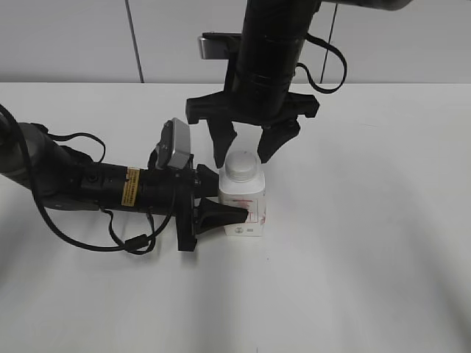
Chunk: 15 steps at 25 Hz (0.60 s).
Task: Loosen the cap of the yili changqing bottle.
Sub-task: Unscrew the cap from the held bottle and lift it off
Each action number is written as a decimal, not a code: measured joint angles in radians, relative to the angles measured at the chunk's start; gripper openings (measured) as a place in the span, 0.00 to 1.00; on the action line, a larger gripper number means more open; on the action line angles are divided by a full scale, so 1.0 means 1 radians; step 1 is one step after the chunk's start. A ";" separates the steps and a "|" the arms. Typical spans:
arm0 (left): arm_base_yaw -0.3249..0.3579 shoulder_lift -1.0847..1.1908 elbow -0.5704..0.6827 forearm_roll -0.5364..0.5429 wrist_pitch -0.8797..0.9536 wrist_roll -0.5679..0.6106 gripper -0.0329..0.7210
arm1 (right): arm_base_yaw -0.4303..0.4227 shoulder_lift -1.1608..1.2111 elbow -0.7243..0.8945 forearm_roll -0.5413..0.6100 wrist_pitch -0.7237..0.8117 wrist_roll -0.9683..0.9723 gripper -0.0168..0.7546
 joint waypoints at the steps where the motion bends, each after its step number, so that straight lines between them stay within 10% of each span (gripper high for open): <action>1: 0.000 0.000 0.000 0.000 0.000 0.000 0.49 | 0.000 0.000 0.000 0.000 -0.002 0.001 0.69; 15: 0.000 0.000 0.000 0.000 0.000 0.000 0.49 | 0.000 0.034 0.000 -0.035 -0.012 0.004 0.68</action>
